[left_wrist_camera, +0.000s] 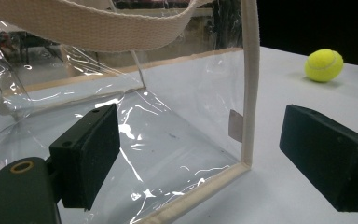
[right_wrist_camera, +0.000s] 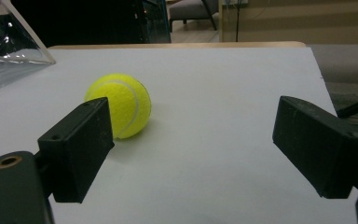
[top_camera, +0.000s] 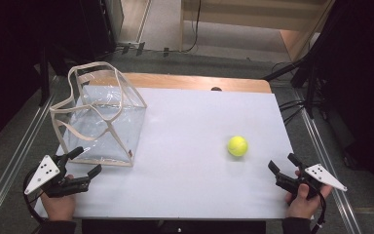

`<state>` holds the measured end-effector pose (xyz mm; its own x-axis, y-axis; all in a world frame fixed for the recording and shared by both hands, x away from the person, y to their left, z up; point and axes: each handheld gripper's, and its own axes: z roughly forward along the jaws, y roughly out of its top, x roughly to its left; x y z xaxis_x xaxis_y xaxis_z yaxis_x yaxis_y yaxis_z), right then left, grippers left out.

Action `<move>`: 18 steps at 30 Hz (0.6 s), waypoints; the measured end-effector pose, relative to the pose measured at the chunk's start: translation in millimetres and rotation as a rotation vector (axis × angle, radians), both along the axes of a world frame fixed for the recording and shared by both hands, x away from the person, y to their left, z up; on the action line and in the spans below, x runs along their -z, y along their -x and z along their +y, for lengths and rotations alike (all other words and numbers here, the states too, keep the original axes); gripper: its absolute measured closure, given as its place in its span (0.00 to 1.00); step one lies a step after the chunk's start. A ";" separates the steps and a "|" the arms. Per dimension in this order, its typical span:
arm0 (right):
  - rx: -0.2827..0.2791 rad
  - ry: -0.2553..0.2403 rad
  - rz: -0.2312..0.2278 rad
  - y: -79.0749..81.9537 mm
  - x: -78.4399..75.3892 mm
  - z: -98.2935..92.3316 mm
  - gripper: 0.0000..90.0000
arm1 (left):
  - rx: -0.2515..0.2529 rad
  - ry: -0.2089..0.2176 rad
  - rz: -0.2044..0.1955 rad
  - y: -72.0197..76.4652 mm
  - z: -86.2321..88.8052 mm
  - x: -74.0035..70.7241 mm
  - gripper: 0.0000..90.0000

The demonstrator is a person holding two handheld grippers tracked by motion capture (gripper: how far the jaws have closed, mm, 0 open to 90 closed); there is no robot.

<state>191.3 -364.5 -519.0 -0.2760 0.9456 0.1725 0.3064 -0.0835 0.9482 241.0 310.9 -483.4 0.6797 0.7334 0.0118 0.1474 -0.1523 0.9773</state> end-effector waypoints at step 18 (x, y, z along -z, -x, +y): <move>-0.019 0.107 0.065 -0.9 -17.5 11.1 0.12 | -0.014 -0.011 -0.016 2.8 -2.1 0.6 0.14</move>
